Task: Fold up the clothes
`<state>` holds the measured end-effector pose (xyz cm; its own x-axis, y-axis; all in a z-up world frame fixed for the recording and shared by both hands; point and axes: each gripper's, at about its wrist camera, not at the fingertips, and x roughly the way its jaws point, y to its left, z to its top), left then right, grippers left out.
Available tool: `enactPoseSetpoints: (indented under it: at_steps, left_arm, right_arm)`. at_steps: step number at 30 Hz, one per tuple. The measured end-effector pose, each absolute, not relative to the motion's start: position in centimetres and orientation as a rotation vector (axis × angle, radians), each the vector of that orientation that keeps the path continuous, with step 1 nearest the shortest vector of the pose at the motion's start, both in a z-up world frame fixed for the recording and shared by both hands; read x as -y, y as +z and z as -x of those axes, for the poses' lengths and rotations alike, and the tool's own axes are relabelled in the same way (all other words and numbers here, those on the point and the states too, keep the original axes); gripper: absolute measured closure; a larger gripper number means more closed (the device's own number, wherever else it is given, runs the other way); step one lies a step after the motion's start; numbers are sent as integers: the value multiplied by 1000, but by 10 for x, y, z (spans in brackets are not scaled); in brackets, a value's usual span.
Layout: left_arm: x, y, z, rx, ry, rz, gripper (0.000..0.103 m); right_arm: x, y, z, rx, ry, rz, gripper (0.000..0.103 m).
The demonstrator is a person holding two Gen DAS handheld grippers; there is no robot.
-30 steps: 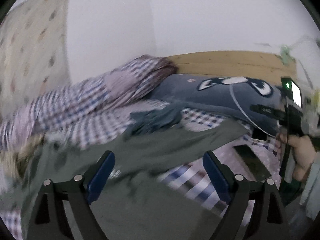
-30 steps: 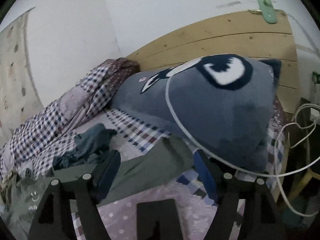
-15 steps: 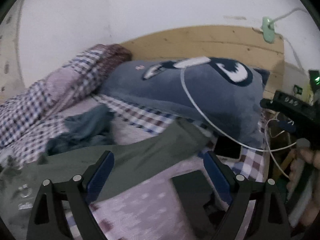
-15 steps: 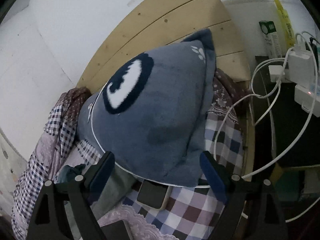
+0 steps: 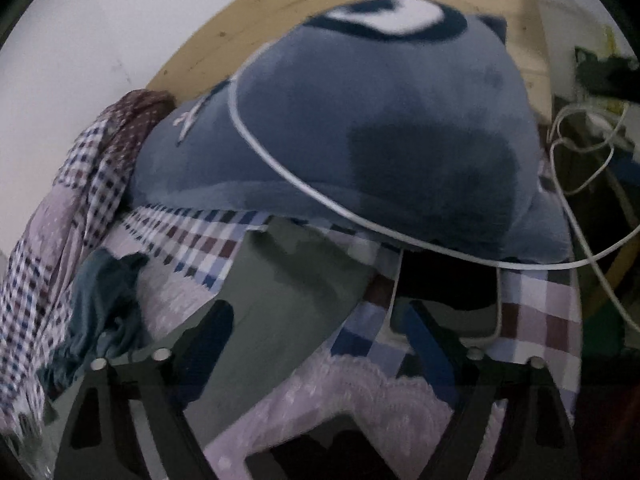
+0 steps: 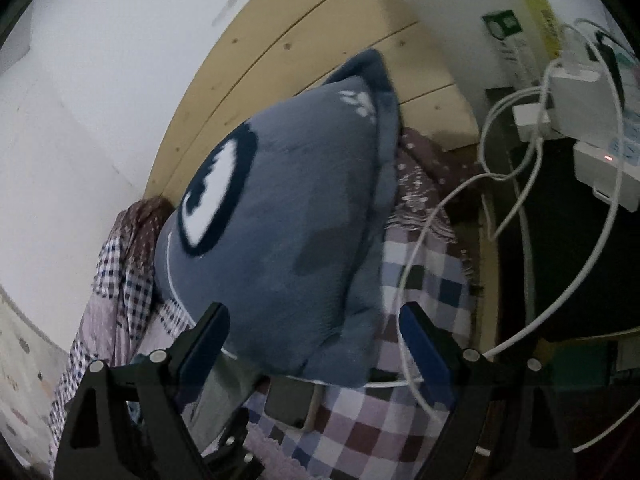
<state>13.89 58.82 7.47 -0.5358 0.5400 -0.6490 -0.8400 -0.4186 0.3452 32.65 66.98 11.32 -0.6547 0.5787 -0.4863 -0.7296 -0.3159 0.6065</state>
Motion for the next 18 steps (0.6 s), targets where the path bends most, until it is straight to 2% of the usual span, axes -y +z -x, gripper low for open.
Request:
enactPoseSetpoints:
  at_steps: [3,5,9,10,11,12,16,18]
  left_arm:
    - [-606,64,-138,-905,1998,559,23]
    - [-615,59,-136,-940,1979,558,32]
    - [-628,54,-131,-963,1947,564,35]
    - [-630,54,-131,-971,1940,562,46]
    - [-633,53,-129,-982,1932,571,66]
    - [-634,51,-126,-986,1917,602,72]
    - [-629,50,-117,-917,1886,663,74]
    - [-627,51,-116,-911,1876,667,82]
  right_arm:
    - [-675,110,-332,-1098,2021,219,13]
    - [-677,107,-334,-1119,2018,216,13]
    - [-680,106,-336,-1142,2016,211,13]
    - [-681,105,-337,-1146,2016,211,13]
    - [-681,105,-337,-1153,2015,211,13]
    - [-682,104,-338,-1161,2014,210,13]
    - [-683,102,-341,-1180,2009,198,13]
    - [-683,101,-341,-1184,2009,195,13]
